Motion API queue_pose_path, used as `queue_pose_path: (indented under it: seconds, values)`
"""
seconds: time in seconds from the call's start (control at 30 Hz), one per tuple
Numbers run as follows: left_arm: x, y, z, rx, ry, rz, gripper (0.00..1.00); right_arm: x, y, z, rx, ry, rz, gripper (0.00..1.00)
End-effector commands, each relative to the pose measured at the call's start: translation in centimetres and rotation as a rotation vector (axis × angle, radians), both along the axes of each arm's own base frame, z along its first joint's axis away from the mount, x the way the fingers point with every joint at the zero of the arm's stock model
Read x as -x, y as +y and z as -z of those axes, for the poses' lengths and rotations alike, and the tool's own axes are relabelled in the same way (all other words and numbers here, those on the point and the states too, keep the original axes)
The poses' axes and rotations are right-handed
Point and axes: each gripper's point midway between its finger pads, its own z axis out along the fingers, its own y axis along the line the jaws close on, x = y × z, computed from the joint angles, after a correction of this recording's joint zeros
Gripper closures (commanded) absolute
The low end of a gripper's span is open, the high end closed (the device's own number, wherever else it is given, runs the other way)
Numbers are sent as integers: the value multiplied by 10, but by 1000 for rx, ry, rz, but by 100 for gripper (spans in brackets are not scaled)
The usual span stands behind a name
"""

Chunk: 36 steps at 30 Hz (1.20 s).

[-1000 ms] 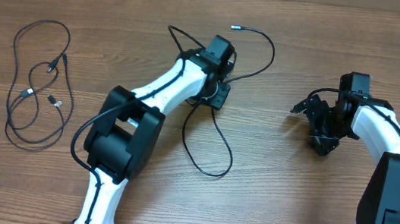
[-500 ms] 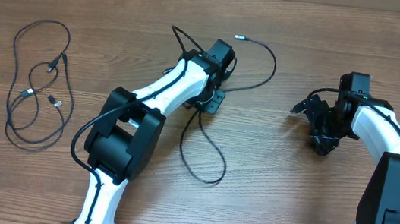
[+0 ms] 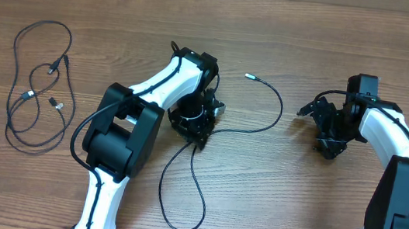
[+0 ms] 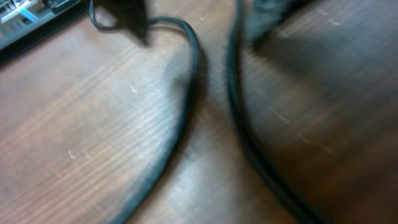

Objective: Untangle cables

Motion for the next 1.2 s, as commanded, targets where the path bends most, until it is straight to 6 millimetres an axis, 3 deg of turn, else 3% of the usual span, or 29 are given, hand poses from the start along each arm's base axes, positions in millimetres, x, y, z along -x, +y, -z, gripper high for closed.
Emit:
queue_pose_path:
  seconds: [0.0,0.17,0.47,0.67,0.87,1.17]
  values:
    - [7,14,29,-95,48,-45,12,2,-1,2,-2,6,2,0]
    - [-5,8,23,-110,21,-115,10,2,-1,2,-1,6,2,0]
    - [-78,-1,13,-142,-233,-296,11,2,-1,2,-1,6,2,0]
    - [-101,-20,17,-70,-320,-344,18,2,-1,2,-1,6,2,0]
    - [-87,-52,19,97,-253,-272,14,2,-1,2,-1,6,2,0]
    - [-34,-94,15,458,-120,12,0,-7,9,-1,-32,-36,-17,0]
